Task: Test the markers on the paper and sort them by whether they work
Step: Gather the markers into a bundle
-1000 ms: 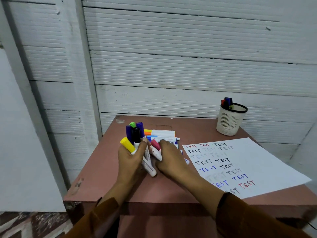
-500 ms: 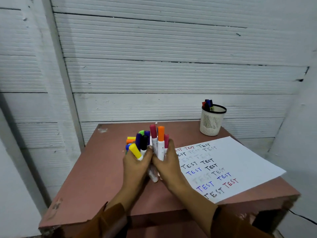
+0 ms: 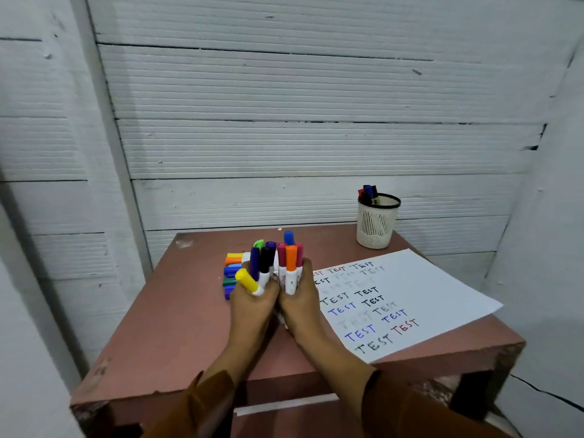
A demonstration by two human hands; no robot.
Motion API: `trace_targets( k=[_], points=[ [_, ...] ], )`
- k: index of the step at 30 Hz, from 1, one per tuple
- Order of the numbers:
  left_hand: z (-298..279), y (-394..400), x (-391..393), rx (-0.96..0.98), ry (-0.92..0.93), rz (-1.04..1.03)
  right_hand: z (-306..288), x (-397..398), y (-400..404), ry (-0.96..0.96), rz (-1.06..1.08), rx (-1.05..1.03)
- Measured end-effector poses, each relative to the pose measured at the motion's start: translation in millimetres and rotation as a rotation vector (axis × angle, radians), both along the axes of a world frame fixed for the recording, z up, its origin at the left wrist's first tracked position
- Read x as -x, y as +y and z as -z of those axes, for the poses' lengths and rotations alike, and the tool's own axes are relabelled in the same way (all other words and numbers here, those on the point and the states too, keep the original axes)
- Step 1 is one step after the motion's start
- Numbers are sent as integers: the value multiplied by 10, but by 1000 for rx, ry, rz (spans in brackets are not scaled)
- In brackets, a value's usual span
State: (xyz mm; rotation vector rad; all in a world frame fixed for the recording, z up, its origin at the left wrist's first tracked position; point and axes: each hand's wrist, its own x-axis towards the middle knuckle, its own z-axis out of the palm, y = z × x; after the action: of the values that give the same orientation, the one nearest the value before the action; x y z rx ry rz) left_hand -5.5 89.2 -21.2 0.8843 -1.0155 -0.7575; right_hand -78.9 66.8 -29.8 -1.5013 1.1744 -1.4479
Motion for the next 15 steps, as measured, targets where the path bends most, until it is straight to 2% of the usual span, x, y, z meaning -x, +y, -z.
trace_targets(
  k=[5, 11, 15],
  points=[
    [57, -38, 5, -19, 16, 26, 36, 10, -3, -4, 46, -60],
    [17, -92, 120, -81, -41, -103, 35, 31, -16, -7, 89, -39],
    [-52, -147, 160, -96, 28, -160, 37, 14, -10, 53, 73, -18]
  ],
)
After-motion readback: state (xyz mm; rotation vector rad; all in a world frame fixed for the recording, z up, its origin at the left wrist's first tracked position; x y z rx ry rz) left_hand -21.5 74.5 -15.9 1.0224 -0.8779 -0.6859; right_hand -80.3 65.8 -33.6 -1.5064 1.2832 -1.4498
